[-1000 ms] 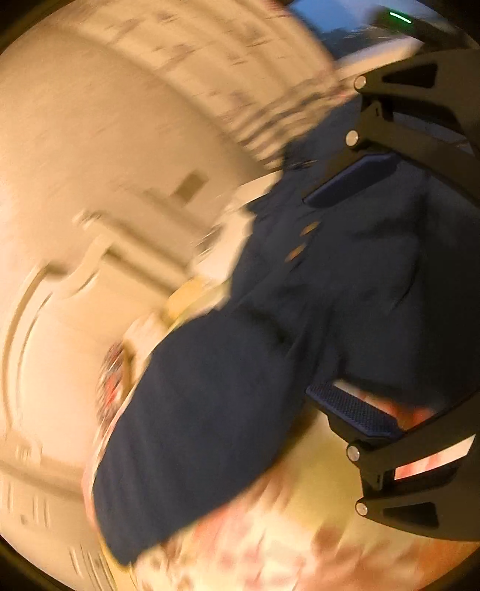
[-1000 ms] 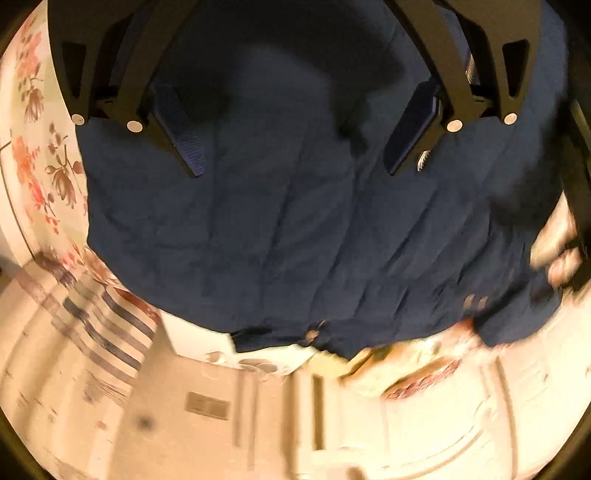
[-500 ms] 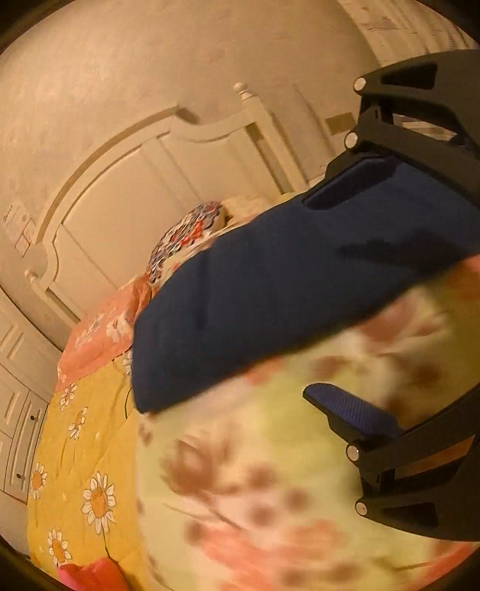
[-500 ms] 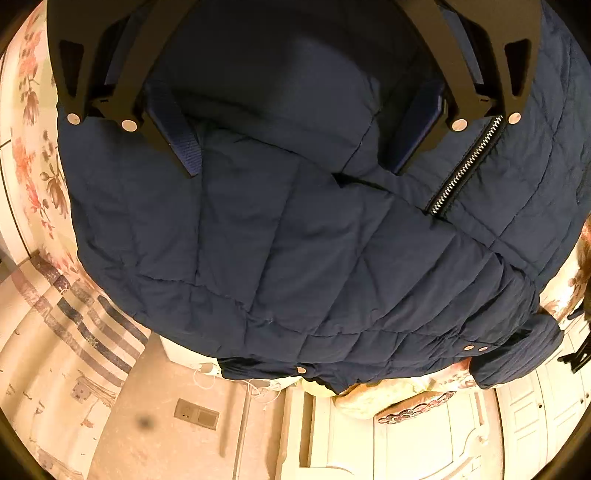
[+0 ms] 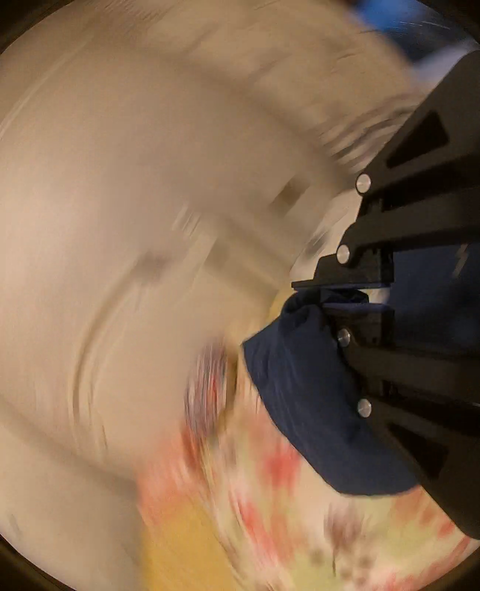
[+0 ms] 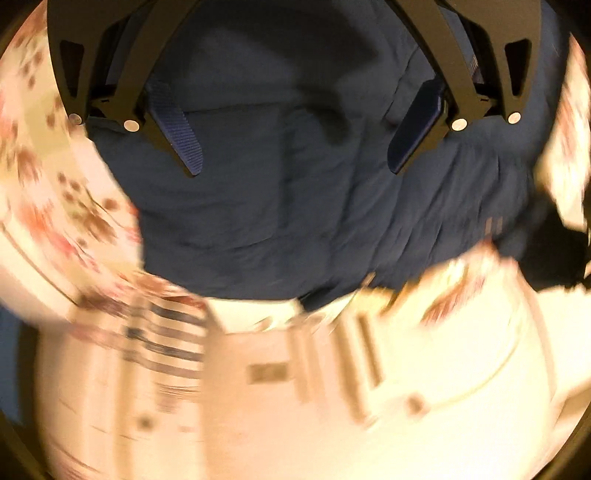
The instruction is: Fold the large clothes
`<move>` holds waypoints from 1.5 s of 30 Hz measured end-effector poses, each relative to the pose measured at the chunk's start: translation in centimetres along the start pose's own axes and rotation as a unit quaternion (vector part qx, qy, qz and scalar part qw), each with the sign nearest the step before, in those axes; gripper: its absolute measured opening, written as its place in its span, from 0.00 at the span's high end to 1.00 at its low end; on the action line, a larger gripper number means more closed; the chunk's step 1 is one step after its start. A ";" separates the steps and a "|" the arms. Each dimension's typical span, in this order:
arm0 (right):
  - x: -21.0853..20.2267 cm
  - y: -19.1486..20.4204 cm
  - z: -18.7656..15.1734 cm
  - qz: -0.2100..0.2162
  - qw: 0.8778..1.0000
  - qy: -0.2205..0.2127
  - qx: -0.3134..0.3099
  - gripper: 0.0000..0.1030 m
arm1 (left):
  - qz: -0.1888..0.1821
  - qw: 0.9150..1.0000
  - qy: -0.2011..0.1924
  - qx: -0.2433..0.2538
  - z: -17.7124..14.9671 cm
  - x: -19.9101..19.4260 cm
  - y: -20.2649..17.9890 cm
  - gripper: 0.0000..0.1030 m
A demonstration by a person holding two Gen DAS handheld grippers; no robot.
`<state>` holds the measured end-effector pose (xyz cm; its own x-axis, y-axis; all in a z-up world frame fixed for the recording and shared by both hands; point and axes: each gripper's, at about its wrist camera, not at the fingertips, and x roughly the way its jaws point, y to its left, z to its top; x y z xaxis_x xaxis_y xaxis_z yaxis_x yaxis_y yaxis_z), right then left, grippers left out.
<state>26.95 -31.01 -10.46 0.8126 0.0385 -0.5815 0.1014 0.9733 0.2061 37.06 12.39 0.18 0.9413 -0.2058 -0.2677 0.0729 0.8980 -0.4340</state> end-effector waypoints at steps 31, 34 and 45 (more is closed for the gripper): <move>-0.7 -5.3 -0.1 0.054 0.991 -0.021 0.124 0.06 | 0.096 0.977 0.181 0.060 -13.7 0.4 -1.2 0.33; -0.5 -4.7 -0.1 0.048 0.993 -0.016 0.109 0.06 | 0.114 0.970 0.207 0.062 -14.5 1.2 0.0 0.33; -0.4 1.3 -0.1 -0.004 0.999 -0.014 -0.034 0.06 | 0.121 0.965 0.230 0.040 -15.3 2.0 1.4 0.21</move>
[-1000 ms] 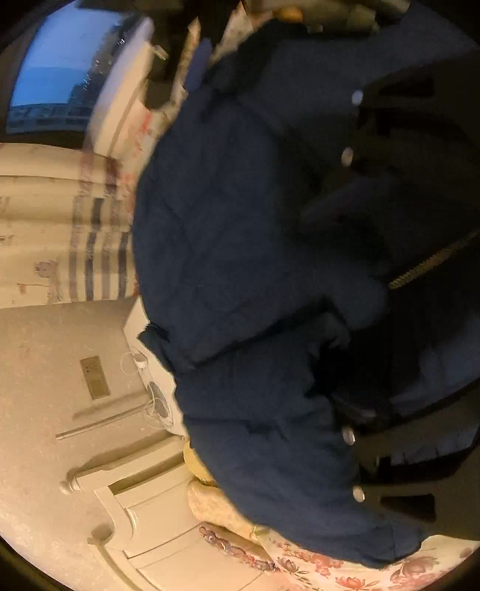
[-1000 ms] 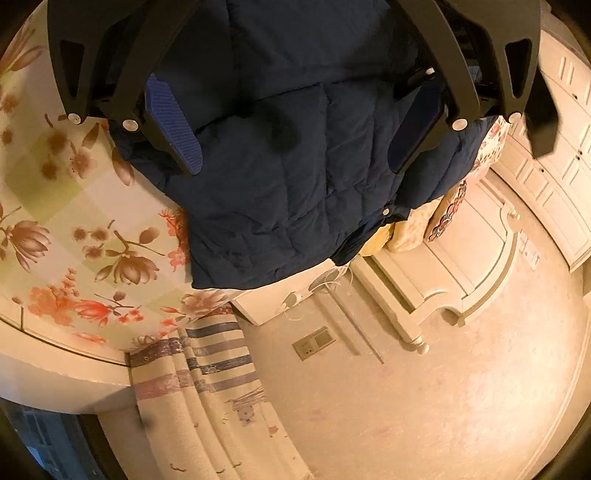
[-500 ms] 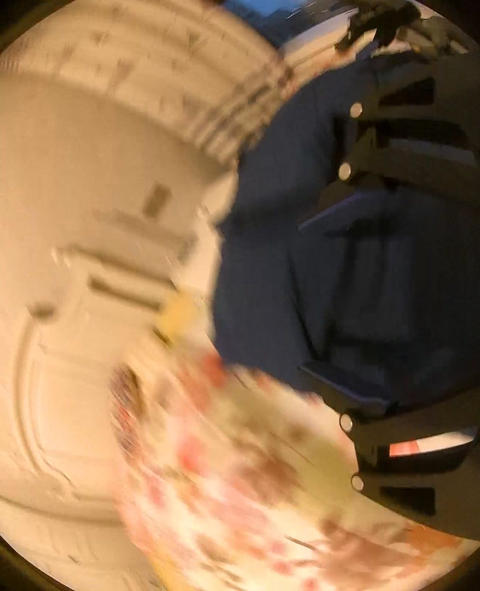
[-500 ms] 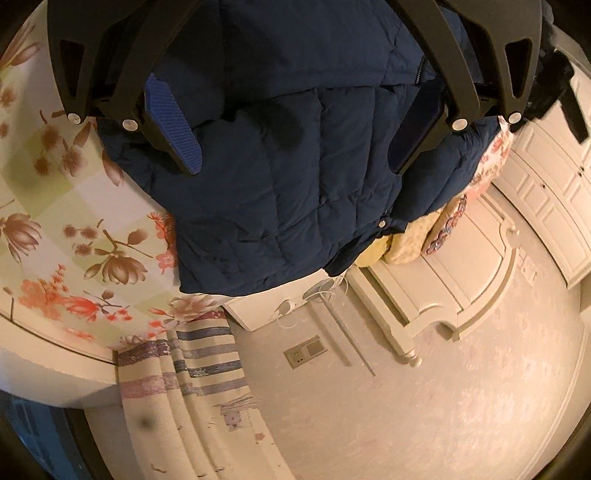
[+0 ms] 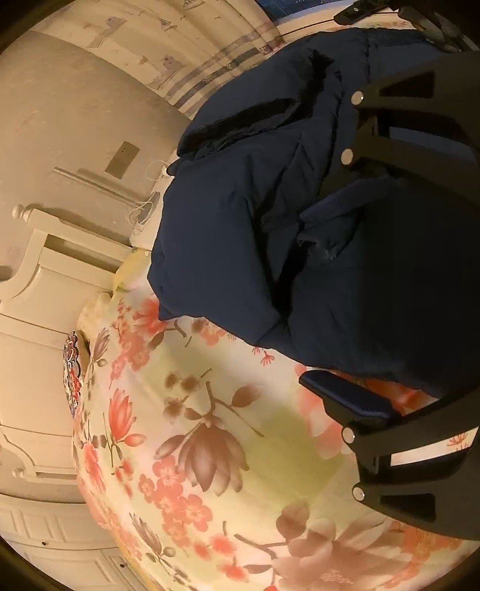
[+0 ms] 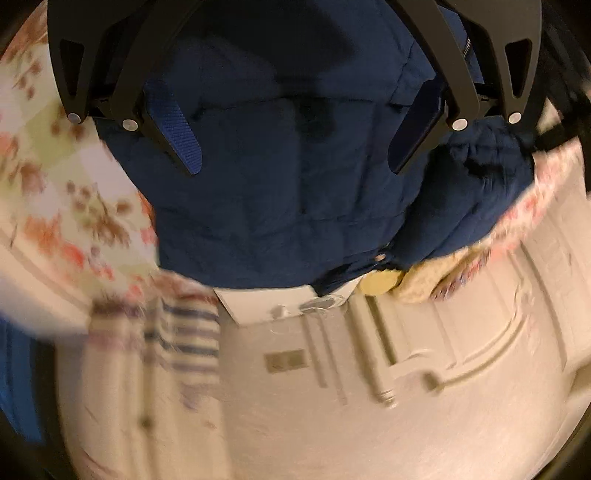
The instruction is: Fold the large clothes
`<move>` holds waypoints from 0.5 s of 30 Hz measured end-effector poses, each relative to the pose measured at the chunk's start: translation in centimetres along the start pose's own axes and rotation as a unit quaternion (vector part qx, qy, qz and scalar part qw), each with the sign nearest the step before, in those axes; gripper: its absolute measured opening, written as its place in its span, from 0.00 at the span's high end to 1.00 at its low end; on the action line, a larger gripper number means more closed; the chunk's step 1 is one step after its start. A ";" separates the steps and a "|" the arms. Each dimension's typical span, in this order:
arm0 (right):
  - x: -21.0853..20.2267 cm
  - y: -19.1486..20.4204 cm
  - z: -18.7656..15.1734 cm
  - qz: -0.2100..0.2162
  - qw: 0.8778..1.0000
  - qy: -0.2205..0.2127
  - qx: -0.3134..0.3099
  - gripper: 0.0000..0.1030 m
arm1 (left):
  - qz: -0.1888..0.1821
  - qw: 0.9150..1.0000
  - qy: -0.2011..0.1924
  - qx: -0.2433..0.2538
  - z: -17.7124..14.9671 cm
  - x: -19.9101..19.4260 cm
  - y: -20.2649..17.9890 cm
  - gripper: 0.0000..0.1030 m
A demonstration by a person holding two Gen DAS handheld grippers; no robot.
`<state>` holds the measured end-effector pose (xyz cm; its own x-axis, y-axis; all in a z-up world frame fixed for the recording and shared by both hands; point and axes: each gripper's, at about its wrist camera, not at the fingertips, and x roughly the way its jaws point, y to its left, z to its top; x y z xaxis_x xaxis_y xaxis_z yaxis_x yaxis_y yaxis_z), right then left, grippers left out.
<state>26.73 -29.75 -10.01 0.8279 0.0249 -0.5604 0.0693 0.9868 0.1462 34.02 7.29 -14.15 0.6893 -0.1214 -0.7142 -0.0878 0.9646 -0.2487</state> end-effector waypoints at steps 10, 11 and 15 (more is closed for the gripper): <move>3.6 16.4 0.0 0.025 0.949 0.035 -0.313 0.08 | -0.001 1.000 -0.009 0.003 -0.1 -0.5 -0.2 0.21; 4.2 17.1 0.1 0.020 0.946 0.038 -0.321 0.08 | 0.000 1.000 -0.009 0.004 -0.1 -0.6 -0.2 0.21; 7.2 21.1 -0.3 0.009 0.922 0.069 -0.381 0.09 | 0.001 1.000 -0.006 0.006 -0.2 -0.5 -0.2 0.21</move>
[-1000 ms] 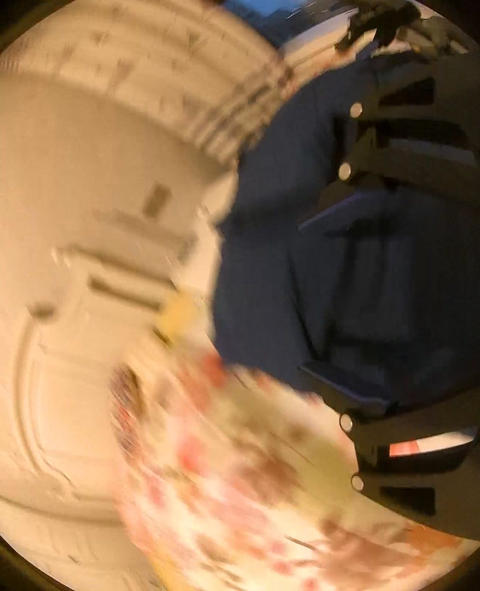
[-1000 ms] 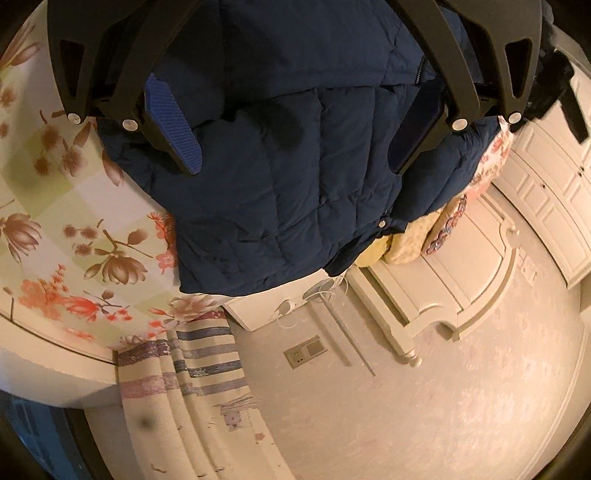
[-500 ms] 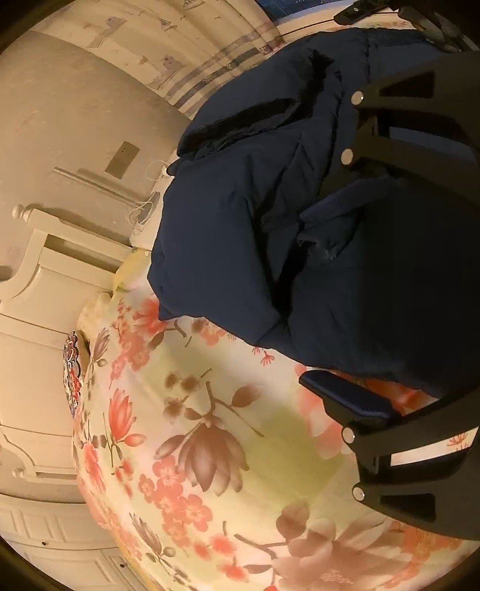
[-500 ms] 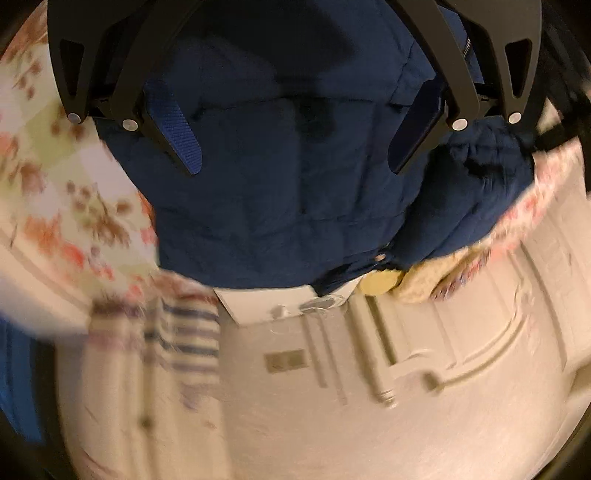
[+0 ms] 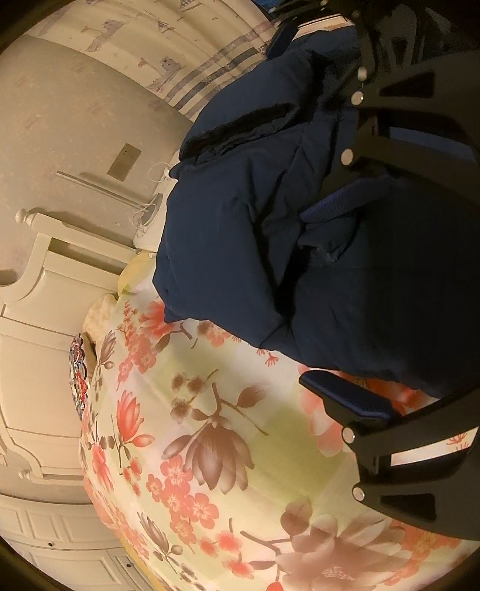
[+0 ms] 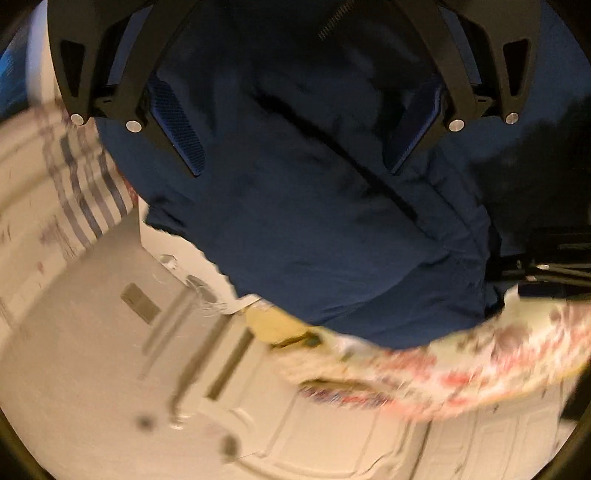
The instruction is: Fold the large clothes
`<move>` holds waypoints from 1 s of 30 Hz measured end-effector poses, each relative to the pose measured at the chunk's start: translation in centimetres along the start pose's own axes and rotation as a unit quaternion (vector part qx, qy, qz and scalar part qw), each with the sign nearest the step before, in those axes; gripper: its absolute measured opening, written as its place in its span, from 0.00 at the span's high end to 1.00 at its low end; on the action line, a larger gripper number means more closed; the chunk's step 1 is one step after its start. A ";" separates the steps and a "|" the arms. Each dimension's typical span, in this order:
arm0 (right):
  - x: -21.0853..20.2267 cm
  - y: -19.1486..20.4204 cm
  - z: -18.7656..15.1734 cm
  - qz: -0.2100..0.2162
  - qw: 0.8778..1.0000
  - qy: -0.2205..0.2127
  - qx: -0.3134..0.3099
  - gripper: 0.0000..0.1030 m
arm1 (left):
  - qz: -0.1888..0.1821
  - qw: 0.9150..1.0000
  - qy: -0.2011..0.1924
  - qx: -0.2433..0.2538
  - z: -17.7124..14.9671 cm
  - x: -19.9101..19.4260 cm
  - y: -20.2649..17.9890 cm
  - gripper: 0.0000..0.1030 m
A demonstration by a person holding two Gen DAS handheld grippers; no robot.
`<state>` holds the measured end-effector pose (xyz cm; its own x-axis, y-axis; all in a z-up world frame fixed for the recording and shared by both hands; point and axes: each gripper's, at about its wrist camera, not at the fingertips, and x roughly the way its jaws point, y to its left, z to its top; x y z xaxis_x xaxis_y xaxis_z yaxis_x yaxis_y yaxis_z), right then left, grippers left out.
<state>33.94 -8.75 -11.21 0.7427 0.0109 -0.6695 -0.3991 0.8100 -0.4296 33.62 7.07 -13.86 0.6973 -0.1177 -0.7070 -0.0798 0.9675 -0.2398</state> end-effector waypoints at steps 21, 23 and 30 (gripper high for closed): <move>-2.2 -21.5 -18.7 0.159 0.799 -0.059 0.577 0.56 | 0.029 0.997 -0.062 0.040 -0.4 -2.6 -1.8 0.20; -1.4 -21.0 -19.9 0.181 0.788 -0.067 0.584 0.55 | 0.027 0.997 -0.061 0.038 -0.4 -2.6 -1.8 0.20; -1.2 -20.3 -17.4 0.188 0.807 -0.073 0.555 0.16 | 0.023 0.998 -0.051 0.022 -0.4 -2.2 -1.2 0.19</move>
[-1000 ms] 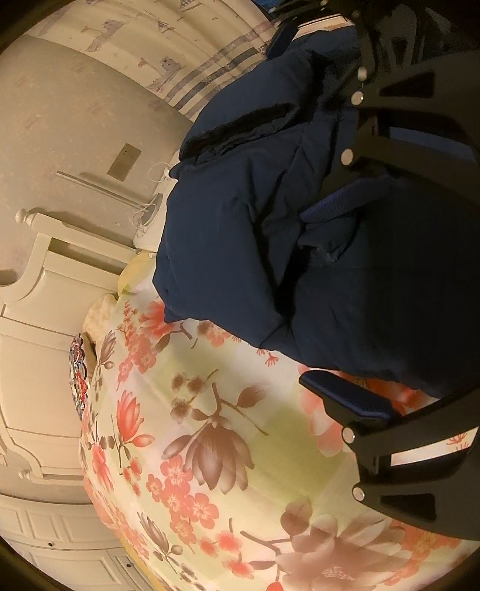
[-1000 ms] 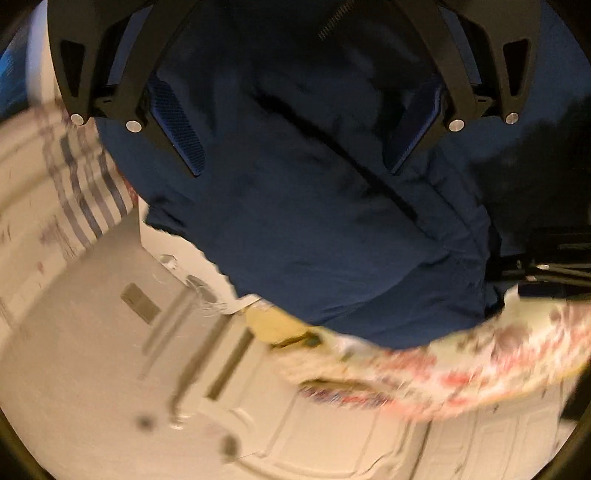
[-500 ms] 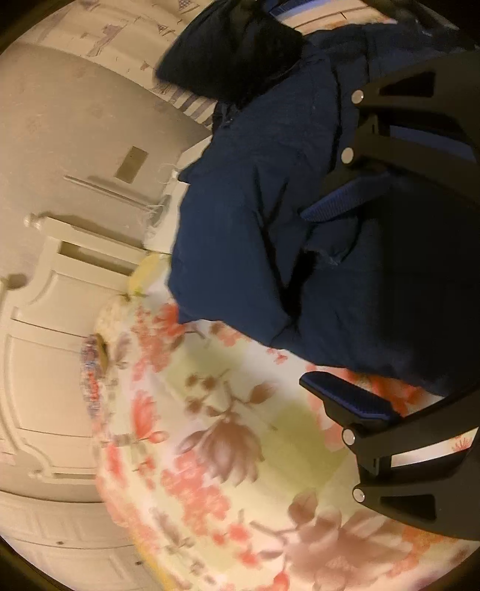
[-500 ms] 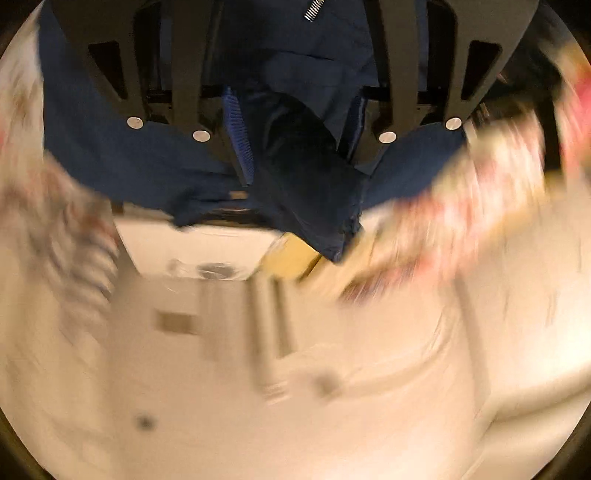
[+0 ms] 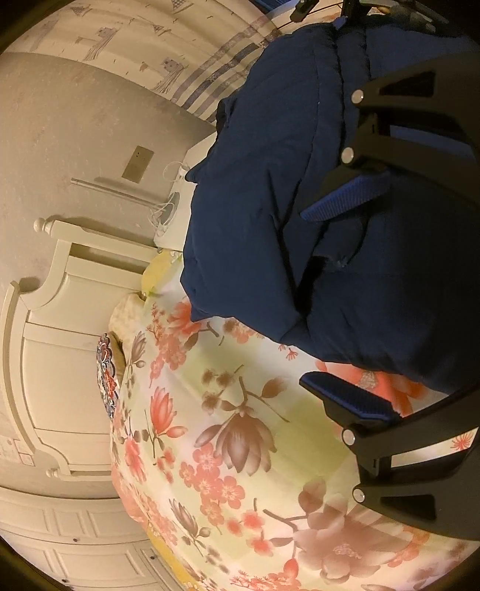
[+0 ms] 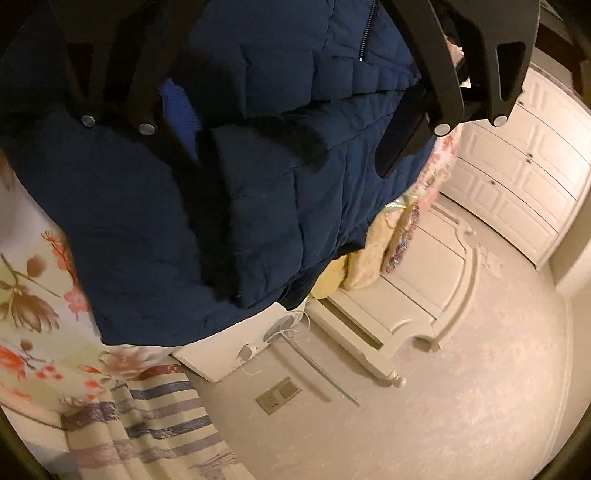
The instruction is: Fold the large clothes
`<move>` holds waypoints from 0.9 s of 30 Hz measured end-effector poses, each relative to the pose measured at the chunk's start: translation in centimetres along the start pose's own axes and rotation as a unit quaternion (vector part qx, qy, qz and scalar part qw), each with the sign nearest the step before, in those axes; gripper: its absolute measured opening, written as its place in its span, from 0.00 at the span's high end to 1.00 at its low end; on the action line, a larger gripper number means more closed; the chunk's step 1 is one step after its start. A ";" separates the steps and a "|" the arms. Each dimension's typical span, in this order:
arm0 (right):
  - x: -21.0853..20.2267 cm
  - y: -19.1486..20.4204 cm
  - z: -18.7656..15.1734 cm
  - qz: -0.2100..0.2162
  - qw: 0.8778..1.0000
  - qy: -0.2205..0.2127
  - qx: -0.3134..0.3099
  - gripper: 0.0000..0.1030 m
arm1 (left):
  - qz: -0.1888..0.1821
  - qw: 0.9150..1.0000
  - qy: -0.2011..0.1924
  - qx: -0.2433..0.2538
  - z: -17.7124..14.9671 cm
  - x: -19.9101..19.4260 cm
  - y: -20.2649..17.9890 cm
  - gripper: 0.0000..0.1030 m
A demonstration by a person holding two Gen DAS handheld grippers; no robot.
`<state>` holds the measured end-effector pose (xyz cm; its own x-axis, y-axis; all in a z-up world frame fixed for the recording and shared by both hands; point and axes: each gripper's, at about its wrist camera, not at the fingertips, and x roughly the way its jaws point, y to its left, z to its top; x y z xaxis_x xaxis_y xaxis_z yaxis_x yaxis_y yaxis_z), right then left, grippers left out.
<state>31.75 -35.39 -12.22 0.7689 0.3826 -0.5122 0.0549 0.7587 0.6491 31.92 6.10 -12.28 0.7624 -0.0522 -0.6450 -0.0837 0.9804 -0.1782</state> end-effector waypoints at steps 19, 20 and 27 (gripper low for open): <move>-4.6 -1.9 -2.0 -0.045 0.998 -0.050 -0.001 0.67 | -0.006 0.998 -0.055 0.015 0.3 -1.9 -0.6 0.14; -4.2 -3.0 -2.1 -0.038 0.998 -0.044 0.023 0.67 | -0.006 0.998 -0.056 0.015 0.3 -1.9 -0.6 0.12; -8.3 0.5 -0.9 -0.148 0.981 -0.121 -0.037 0.66 | -0.005 0.998 -0.056 0.011 0.2 -1.8 -0.4 0.12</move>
<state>24.86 -37.71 -8.19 0.8556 0.0109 -0.5175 0.2583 0.8574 0.4451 30.72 5.85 -10.86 0.8306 -0.0424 -0.5552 -0.0616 0.9840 -0.1674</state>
